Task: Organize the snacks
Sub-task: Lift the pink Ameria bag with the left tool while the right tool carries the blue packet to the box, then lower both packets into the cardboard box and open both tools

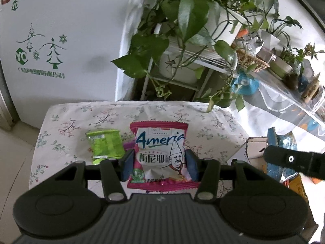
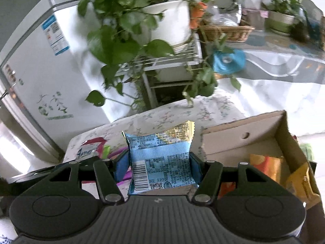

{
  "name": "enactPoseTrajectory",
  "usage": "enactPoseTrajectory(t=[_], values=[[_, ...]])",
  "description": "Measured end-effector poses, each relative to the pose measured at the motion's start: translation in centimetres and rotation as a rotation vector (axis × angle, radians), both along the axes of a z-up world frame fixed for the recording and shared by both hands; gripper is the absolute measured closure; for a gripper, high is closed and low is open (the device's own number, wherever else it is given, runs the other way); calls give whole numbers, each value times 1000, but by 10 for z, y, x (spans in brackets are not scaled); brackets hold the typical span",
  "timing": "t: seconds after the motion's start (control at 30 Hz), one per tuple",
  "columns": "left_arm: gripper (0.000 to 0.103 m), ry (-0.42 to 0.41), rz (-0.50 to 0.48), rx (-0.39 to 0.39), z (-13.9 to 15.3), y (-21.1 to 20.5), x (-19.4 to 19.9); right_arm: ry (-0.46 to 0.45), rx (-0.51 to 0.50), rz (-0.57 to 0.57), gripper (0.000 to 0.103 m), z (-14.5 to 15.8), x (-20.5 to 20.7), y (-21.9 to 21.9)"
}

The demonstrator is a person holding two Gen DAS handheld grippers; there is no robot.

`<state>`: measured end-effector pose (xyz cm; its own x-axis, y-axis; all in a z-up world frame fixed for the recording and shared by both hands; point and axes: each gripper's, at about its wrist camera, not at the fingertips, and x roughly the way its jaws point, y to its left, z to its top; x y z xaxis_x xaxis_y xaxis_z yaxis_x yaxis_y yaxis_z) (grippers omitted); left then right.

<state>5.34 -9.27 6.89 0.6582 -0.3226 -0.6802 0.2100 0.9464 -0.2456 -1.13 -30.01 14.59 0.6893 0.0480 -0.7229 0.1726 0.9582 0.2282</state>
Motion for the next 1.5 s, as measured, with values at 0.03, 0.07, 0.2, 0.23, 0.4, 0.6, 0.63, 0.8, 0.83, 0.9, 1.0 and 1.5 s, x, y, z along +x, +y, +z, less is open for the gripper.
enactPoseTrajectory(t=[0.03, 0.07, 0.2, 0.23, 0.4, 0.6, 0.63, 0.8, 0.83, 0.9, 1.0, 1.5], values=[[51, 2, -2, -4, 0, -2, 0, 3, 1, -18, 36, -1, 1, -4], [51, 1, -4, -7, 0, -3, 0, 4, 6, -38, 36, -1, 1, -9], [51, -12, -21, -11, 3, -12, -3, -13, 41, -129, 36, 2, -5, -28], [51, -13, -25, -15, 4, -14, -3, -16, 46, -150, 36, 2, -6, -33], [51, -32, -55, -39, 9, -27, -6, -28, 67, -237, 36, 4, -14, -56], [51, -54, -117, -76, 15, -51, -12, -40, 144, -356, 36, 5, -29, -88], [51, -57, -130, -81, 16, -56, -13, -43, 149, -378, 36, 5, -33, -93], [51, -65, -188, -101, 16, -82, -20, -60, 143, -458, 36, 8, -45, -111], [51, -62, -200, -111, 15, -87, -21, -62, 150, -469, 36, 7, -48, -114], [51, -56, -218, -123, 12, -97, -24, -64, 161, -484, 36, 7, -51, -119], [51, -48, -265, -124, 8, -114, -31, -64, 164, -503, 36, 6, -56, -126], [37, 13, -461, -132, -13, -167, -72, -43, 174, -602, 33, 2, -69, -151]])
